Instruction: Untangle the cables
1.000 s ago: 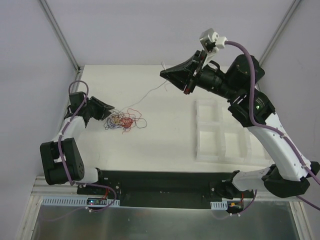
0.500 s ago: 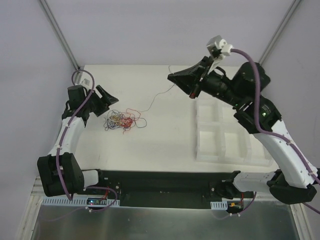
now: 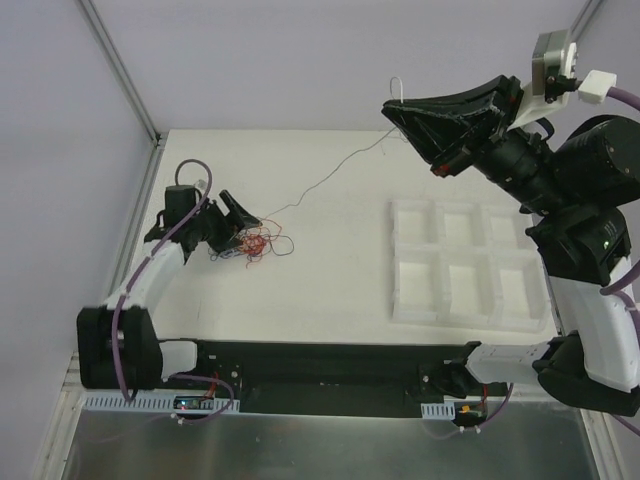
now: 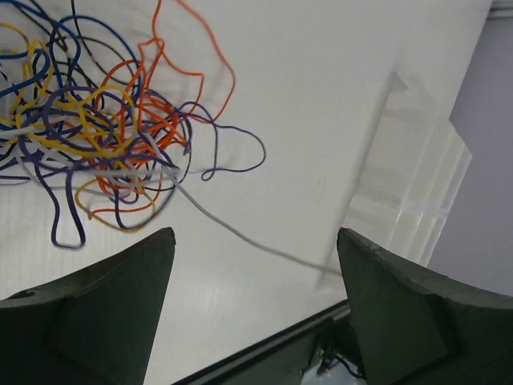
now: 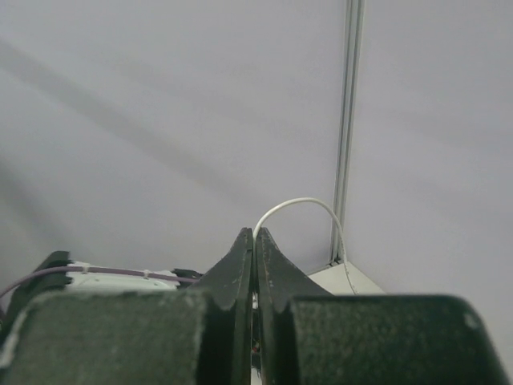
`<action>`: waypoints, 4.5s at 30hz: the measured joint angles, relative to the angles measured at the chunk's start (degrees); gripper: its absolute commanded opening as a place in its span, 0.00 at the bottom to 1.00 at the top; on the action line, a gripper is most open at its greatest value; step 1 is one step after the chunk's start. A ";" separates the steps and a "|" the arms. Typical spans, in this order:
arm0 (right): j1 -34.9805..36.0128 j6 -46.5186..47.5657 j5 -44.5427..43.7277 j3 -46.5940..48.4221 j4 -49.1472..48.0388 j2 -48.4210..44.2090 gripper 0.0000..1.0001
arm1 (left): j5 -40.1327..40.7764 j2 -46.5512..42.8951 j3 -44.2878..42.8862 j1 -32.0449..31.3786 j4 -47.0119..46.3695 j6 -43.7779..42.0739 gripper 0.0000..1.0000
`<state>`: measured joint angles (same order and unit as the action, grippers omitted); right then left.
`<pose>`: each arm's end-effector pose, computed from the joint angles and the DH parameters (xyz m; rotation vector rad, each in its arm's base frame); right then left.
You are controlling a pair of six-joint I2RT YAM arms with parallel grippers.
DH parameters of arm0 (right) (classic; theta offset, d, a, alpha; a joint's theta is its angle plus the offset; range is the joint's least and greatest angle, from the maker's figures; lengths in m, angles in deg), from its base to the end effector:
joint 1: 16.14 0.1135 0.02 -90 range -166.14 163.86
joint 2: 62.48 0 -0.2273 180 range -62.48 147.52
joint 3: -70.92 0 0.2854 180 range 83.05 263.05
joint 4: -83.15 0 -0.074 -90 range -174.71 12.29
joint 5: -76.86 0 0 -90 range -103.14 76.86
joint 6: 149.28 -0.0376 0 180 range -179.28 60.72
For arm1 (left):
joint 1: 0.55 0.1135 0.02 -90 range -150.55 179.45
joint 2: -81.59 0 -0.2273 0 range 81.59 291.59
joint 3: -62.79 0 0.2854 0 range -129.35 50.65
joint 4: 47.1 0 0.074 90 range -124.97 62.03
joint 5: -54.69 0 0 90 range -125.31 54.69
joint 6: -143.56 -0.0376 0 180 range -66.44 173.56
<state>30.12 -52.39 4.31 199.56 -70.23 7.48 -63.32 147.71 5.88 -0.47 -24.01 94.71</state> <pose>0.1188 0.1404 0.6292 -0.7168 0.7941 0.7762 0.3003 -0.0172 0.2184 -0.4887 2.1523 -0.9333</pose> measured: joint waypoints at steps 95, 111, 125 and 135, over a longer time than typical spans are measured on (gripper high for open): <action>-8.24 -1.66 -3.32 -21.88 12.81 44.30 0.09 | -3.72 11.39 -20.87 0.13 -0.28 -7.10 0.82; -8.31 -8.28 -7.50 -21.27 21.03 44.11 0.86 | -4.96 11.39 -20.87 0.13 -0.55 -6.58 0.83; -8.94 -13.77 -14.53 -32.11 14.05 42.07 0.98 | -6.54 11.43 -20.85 0.13 -1.77 -5.09 0.82; -8.76 -8.13 -18.27 -32.33 4.04 43.54 0.95 | -7.50 11.52 -20.85 0.15 -2.21 -4.52 0.82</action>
<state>21.36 -60.52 -13.96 167.24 -66.19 51.02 -70.82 159.23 -14.98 -0.32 -26.21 90.18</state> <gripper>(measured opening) 0.955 0.825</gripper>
